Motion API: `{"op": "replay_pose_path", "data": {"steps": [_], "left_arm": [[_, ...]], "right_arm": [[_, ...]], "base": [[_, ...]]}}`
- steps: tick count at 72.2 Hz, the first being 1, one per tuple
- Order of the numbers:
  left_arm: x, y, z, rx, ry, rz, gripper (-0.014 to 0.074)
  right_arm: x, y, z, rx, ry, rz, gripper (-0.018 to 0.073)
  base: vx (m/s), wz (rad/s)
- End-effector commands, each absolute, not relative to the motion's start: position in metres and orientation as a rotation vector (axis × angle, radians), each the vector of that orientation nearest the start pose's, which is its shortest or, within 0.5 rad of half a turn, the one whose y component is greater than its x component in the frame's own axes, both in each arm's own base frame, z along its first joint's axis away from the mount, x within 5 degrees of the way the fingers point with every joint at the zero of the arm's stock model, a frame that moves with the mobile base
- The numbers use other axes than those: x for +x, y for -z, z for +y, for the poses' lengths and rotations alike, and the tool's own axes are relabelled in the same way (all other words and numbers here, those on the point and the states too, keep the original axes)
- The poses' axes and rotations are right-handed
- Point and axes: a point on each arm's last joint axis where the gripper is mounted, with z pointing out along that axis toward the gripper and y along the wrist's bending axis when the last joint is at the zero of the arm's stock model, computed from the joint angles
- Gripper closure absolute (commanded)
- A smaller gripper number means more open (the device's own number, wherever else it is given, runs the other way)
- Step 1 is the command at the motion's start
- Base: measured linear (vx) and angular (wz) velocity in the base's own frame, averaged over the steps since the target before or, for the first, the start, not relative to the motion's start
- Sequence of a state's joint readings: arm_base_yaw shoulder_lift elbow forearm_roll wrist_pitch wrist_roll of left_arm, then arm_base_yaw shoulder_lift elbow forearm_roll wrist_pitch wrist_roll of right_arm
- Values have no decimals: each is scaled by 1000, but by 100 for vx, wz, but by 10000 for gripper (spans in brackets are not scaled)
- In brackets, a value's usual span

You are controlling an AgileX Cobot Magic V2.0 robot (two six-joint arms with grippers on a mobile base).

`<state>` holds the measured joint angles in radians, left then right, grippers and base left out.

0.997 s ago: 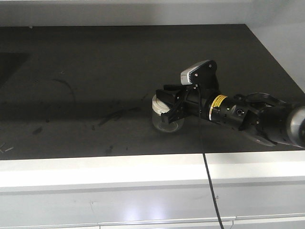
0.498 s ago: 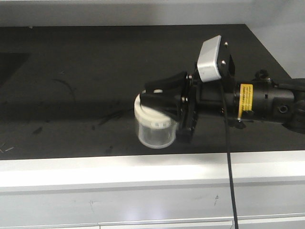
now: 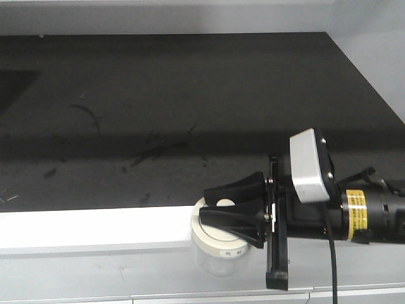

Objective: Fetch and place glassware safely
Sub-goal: 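Lift the jar with the right gripper and pull it out of the cabinet, then hold the jar in the right gripper while the base drives to the black bench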

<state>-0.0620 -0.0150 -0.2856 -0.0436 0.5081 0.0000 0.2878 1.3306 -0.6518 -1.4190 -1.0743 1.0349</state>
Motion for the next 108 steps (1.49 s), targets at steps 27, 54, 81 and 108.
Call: {"op": "replay_pose_path", "data": {"steps": [27,54,81,108], "left_arm": [[30,-276,-4,23,115,1600,603],[30,-276,-4,23,115,1600,603],[30,-276,-4,23,115,1600,603],[30,-276,-4,23,115,1600,603]], "right_arm": [[197,-286,134,-989,-927,1403,560],[197,-286,134,-989,-927,1403,560],[197,-286,134,-989,-927,1403,560],[197,-286,134,-989,-927,1403,560]], "base": [[0,0],[-1,2],[-5,39],[-7,73]]}}
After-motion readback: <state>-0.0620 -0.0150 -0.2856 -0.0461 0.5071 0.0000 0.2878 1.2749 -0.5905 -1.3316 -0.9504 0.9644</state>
